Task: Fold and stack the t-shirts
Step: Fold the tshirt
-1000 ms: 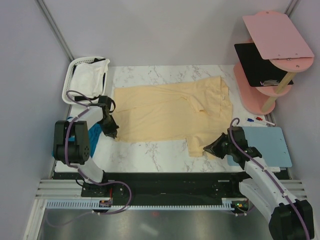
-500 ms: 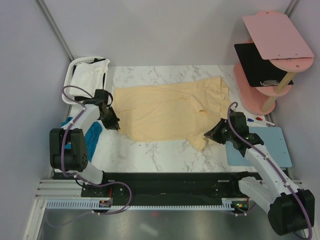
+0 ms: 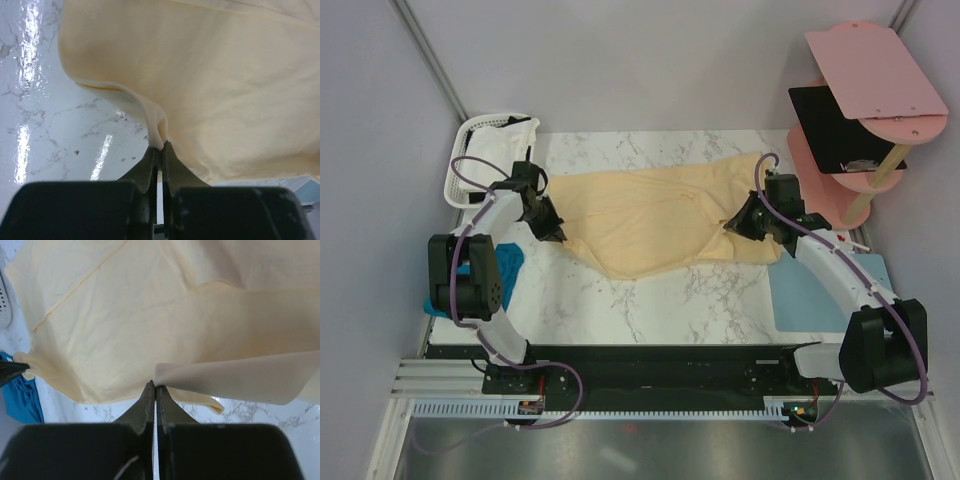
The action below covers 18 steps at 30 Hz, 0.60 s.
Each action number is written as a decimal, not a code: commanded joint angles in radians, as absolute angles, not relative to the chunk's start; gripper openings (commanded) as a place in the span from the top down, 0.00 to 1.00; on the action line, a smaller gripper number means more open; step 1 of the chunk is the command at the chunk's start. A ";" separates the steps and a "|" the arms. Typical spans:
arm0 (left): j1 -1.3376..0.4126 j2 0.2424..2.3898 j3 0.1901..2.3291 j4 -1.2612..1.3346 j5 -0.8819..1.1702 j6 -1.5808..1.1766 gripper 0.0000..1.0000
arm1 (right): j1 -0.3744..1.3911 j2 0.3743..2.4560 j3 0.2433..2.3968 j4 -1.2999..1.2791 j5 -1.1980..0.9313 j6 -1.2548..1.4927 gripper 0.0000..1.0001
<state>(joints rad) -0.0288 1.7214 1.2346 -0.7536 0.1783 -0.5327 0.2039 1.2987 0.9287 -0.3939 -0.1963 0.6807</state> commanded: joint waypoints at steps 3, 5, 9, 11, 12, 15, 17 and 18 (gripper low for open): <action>-0.002 1.767 1.290 -0.749 0.239 -0.509 0.98 | 0.163 1.403 1.071 -0.313 -0.169 0.632 1.00; -0.002 1.776 1.298 -0.750 0.238 -0.508 0.98 | 0.147 1.439 1.100 -0.302 -0.176 0.632 1.00; 0.035 1.795 1.325 -0.749 0.239 -0.511 0.98 | 0.127 1.494 1.138 -0.279 -0.178 0.632 1.00; 0.040 1.812 1.350 -0.750 0.244 -0.508 0.98 | 0.114 1.532 1.158 -0.262 -0.189 0.635 1.00; 0.043 1.818 1.361 -0.752 0.247 -0.506 0.98 | 0.109 1.545 1.166 -0.256 -0.195 0.638 1.00; 0.049 1.844 1.397 -0.750 0.255 -0.505 0.98 | 0.094 1.597 1.199 -0.241 -0.215 0.638 1.00; 0.055 1.859 1.428 -0.756 0.259 -0.505 0.98 | 0.081 1.632 1.224 -0.230 -0.219 0.640 1.00; 0.055 1.880 1.439 -0.759 0.267 -0.503 0.98 | 0.080 1.643 1.233 -0.226 -0.225 0.643 1.00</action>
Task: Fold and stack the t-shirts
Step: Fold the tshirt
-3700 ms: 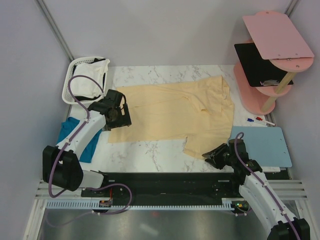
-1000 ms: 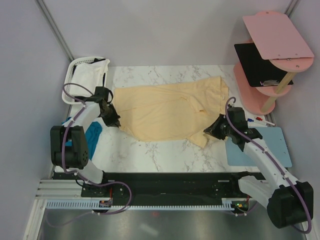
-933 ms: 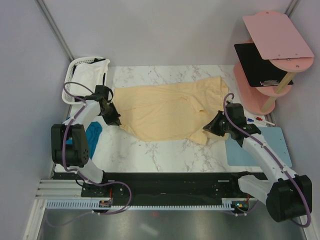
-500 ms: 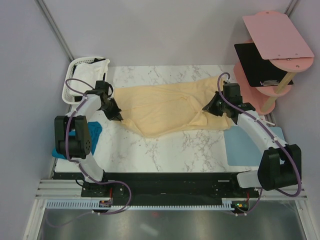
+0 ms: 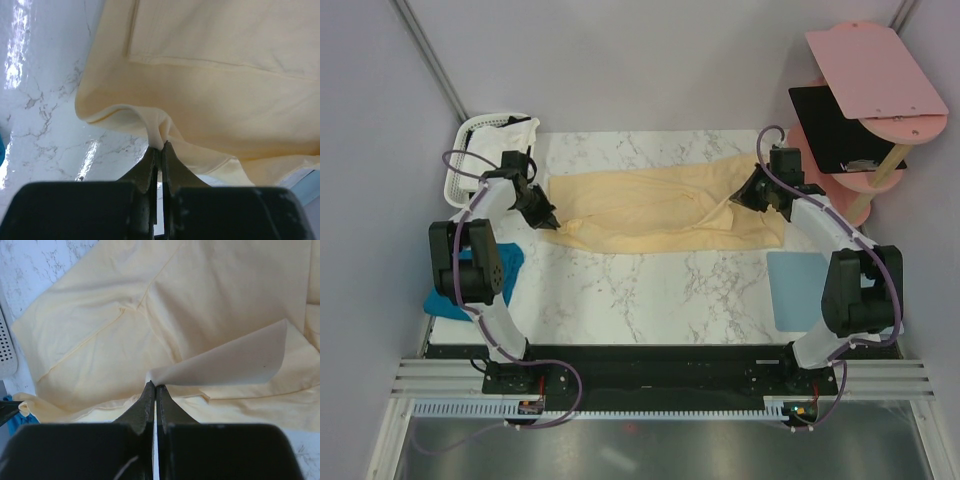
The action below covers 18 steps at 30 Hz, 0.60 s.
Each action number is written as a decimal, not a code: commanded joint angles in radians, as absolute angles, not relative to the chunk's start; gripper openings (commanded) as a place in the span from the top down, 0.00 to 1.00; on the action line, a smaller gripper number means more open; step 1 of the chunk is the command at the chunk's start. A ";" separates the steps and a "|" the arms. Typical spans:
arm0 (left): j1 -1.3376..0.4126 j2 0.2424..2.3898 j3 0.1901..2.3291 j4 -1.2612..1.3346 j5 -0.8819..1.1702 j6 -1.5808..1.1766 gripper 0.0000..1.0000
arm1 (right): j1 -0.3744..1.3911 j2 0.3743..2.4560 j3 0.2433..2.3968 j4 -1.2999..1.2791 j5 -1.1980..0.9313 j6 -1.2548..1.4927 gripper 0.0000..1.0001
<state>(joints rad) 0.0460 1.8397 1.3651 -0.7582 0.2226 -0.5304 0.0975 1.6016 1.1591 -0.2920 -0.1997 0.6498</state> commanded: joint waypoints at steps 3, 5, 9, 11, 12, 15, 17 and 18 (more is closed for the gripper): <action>0.057 1.919 1.483 -0.770 0.267 -0.497 0.98 | 0.071 1.692 1.278 -0.212 -0.239 0.647 1.00; 0.057 1.942 1.509 -0.779 0.264 -0.497 0.98 | 0.068 1.732 1.315 -0.209 -0.247 0.652 1.00; 0.058 2.002 1.543 -0.791 0.264 -0.494 0.98 | 0.061 1.787 1.368 -0.199 -0.261 0.661 1.00; 0.058 2.026 1.554 -0.793 0.253 -0.494 0.98 | 0.057 1.808 1.388 -0.196 -0.265 0.670 1.00; 0.061 2.032 1.558 -0.793 0.253 -0.494 0.98 | 0.057 1.815 1.393 -0.192 -0.268 0.672 1.00; 0.060 2.060 1.572 -0.795 0.242 -0.492 0.98 | 0.054 1.842 1.411 -0.181 -0.273 0.683 1.00; 0.060 2.075 1.585 -0.795 0.242 -0.495 0.98 | 0.049 1.862 1.427 -0.176 -0.272 0.684 1.00; 0.060 2.080 1.589 -0.795 0.244 -0.494 0.98 | 0.046 1.868 1.430 -0.176 -0.272 0.689 1.00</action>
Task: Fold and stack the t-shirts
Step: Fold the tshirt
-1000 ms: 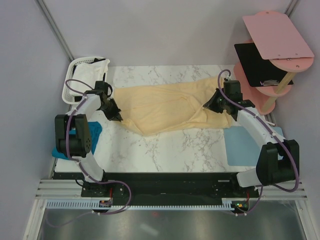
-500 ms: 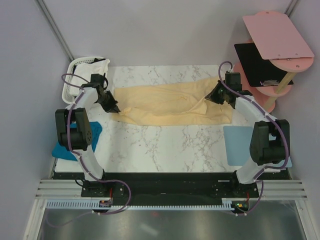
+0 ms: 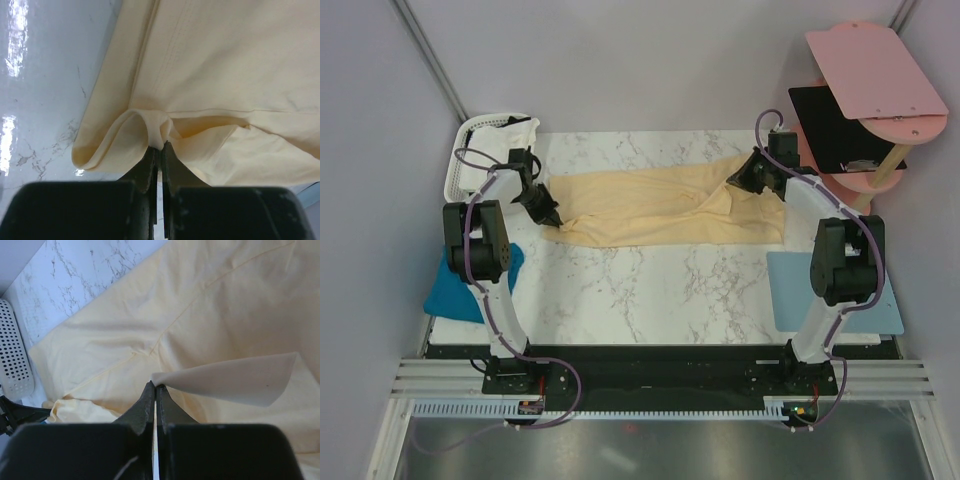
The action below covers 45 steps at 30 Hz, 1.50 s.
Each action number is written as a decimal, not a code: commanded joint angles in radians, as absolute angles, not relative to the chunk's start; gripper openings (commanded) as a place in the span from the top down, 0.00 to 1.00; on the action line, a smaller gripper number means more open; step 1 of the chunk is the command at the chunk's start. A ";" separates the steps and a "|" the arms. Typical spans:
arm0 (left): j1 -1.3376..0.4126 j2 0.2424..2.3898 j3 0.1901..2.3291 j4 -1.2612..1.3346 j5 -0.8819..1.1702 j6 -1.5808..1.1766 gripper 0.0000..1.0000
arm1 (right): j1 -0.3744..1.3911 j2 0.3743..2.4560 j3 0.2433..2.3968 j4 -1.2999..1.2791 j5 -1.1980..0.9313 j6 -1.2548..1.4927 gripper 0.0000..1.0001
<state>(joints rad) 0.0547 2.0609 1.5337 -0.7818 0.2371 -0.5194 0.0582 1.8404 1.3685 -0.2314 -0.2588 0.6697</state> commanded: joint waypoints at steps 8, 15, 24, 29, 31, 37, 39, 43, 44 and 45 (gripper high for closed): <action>0.067 2.085 1.637 -0.795 0.233 -0.499 0.98 | 0.026 1.922 1.483 -0.153 -0.279 0.716 1.00; 0.078 2.108 1.661 -0.799 0.232 -0.503 0.98 | 0.025 1.962 1.526 -0.138 -0.275 0.741 1.00; 0.094 2.100 1.666 -0.802 0.224 -0.529 0.33 | 0.020 2.088 1.627 -0.121 -0.296 0.735 1.00; 0.092 2.023 1.648 -0.802 0.212 -0.529 0.08 | 0.017 2.128 1.687 -0.106 -0.298 0.719 1.00; 0.092 1.974 1.631 -0.802 0.219 -0.526 0.07 | 0.018 2.144 1.712 -0.095 -0.287 0.718 1.00; 0.083 1.872 1.599 -0.801 0.261 -0.503 0.07 | 0.015 2.221 1.811 -0.091 -0.281 0.724 1.00; 0.075 1.846 1.582 -0.801 0.275 -0.492 0.07 | 0.017 2.259 1.859 -0.095 -0.278 0.724 0.99; 0.051 1.810 1.546 -0.801 0.282 -0.474 0.06 | 0.017 2.293 1.895 -0.109 -0.272 0.704 0.56; 0.037 1.801 1.539 -0.801 0.285 -0.463 0.06 | 0.018 2.286 1.885 -0.106 -0.259 0.693 0.46; 0.029 1.792 1.520 -0.796 0.276 -0.462 0.06 | 0.017 2.252 1.847 -0.091 -0.253 0.671 0.26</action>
<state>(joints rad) 0.0616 1.8481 1.5654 -0.7975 0.2470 -0.5095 0.0231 2.2807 1.8500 -0.1333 -0.2836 0.7219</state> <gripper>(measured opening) 0.934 0.490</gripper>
